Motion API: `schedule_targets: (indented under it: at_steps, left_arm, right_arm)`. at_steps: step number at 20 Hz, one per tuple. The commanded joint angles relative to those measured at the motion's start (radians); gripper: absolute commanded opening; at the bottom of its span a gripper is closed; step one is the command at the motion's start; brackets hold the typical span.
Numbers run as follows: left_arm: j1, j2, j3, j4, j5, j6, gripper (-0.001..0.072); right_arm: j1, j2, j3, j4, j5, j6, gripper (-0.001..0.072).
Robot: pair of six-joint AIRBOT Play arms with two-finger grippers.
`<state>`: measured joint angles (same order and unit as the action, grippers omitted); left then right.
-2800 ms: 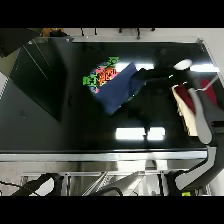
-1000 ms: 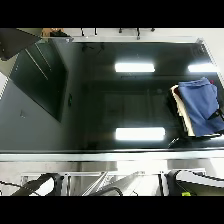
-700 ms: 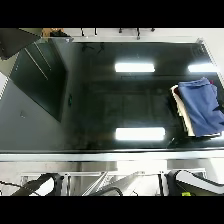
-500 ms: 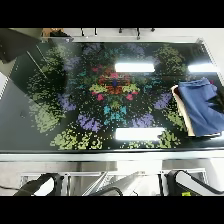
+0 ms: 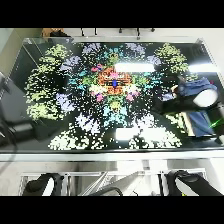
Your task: Fold the shirts.
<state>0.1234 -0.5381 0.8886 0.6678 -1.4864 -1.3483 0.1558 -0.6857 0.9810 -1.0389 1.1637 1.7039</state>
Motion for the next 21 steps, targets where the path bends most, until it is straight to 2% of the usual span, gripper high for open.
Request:
schedule_targets:
  at_steps: [1,12,21]
  left_arm:
    - [0.0,0.172,-0.306,0.013,0.034,0.006,0.0013]
    - [0.0,0.295,-0.348,0.014,0.063,0.005,0.0017]
    - [0.0,0.321,-0.348,0.014,0.073,0.005,0.0017]
  right_arm:
    - [0.147,0.012,-0.074,0.004,-0.091,-0.007,0.0017]
    - [0.146,0.012,-0.074,0.008,-0.083,-0.006,0.0017]
    - [0.146,0.012,-0.074,0.008,-0.083,-0.006,0.0018]
